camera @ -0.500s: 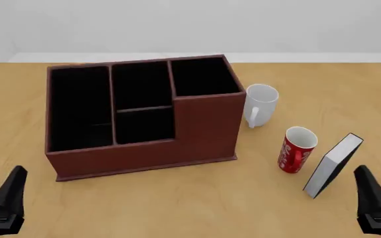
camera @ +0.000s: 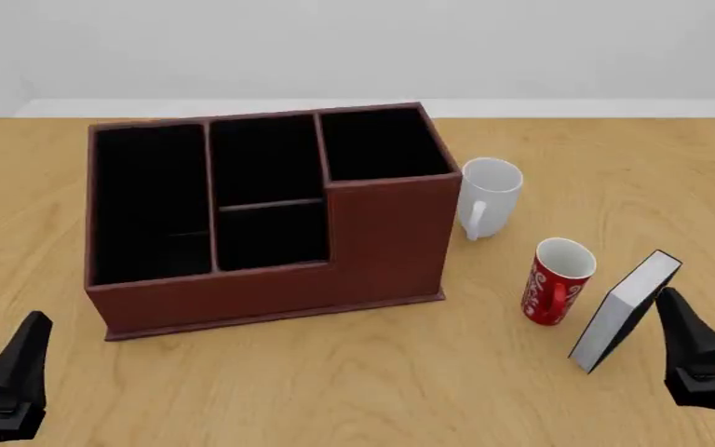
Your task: Pick up the book and place it in the right compartment of the caddy.
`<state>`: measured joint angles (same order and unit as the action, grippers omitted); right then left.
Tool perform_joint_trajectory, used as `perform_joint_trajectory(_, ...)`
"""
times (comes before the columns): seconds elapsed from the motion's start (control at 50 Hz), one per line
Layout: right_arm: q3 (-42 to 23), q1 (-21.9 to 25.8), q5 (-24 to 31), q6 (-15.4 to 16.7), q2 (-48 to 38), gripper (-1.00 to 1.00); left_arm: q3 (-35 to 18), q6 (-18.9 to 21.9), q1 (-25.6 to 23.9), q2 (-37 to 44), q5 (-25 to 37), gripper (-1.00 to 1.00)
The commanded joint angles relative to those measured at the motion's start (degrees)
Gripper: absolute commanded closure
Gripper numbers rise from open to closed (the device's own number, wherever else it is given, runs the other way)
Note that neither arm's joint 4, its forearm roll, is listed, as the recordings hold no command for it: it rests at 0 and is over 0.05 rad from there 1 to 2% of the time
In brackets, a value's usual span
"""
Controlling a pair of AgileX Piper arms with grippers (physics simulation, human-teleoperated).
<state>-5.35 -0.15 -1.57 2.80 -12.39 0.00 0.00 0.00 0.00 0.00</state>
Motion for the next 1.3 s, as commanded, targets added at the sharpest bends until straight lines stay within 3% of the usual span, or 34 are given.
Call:
perform_joint_trajectory(0.02, -5.6, -1.0, -0.6, 1.5, -12.4, -1.0, 0.0, 0.0, 0.0, 0.0, 0.0, -1.0)
perform_joint_trajectory(0.14, -9.1, -1.3, 1.7, 1.6, -17.8, -1.0, 0.0, 0.0, 0.0, 0.0, 0.0, -1.0)
perform_joint_trajectory(0.34, -18.3, 0.0, 10.7, 1.6, -19.6, -1.0, 0.0, 0.0, 0.0, 0.0, 0.0, -1.0)
perform_joint_trajectory(0.5, -23.8, 2.0, 15.1, 2.7, -22.8, -1.0, 0.0, 0.0, 0.0, 0.0, 0.0, -1.0)
perform_joint_trajectory(0.76, -34.2, 3.7, 23.2, 1.9, -28.0, -1.0, 0.0, 0.0, 0.0, 0.0, 0.0, -1.0)
perform_joint_trajectory(0.88, -36.4, 3.4, 24.9, 2.2, -30.4, -1.0, 0.0, 0.0, 0.0, 0.0, 0.0, -1.0)
perform_joint_trajectory(0.92, -37.2, 3.6, 25.4, -1.6, -31.5, -1.0, 0.0, 0.0, 0.0, 0.0, 0.0, -1.0)
perform_joint_trajectory(0.98, -38.4, 3.6, 26.1, -0.8, -32.1, -1.0, 0.0, 0.0, 0.0, 0.0, 0.0, -1.0)
perform_joint_trajectory(1.04, -41.1, 4.4, 28.1, -4.8, -33.8, -1.0, 0.0, 0.0, 0.0, 0.0, 0.0, -1.0)
perform_joint_trajectory(1.12, -44.4, 5.0, 30.6, -5.7, -35.5, -1.0, 0.0, 0.0, 0.0, 0.0, 0.0, -1.0)
perform_joint_trajectory(1.14, -45.3, 5.7, 31.4, -9.0, -36.1, -1.0, 0.0, 0.0, 0.0, 0.0, 0.0, -1.0)
perform_joint_trajectory(1.16, -46.4, 5.1, 32.1, -7.5, -36.9, -1.0, 0.0, 0.0, 0.0, 0.0, 0.0, -1.0)
perform_joint_trajectory(1.2, -47.4, 5.3, 32.7, -10.8, -37.5, -1.0, 0.0, 0.0, 0.0, 0.0, 0.0, -1.0)
perform_joint_trajectory(1.22, -48.5, 5.2, 33.3, -9.8, -38.2, -1.0, 0.0, 0.0, 0.0, 0.0, 0.0, -1.0)
perform_joint_trajectory(1.3, -50.5, 4.9, 34.4, -13.8, -39.8, -1.0, 0.0, 0.0, 0.0, 0.0, 0.0, -1.0)
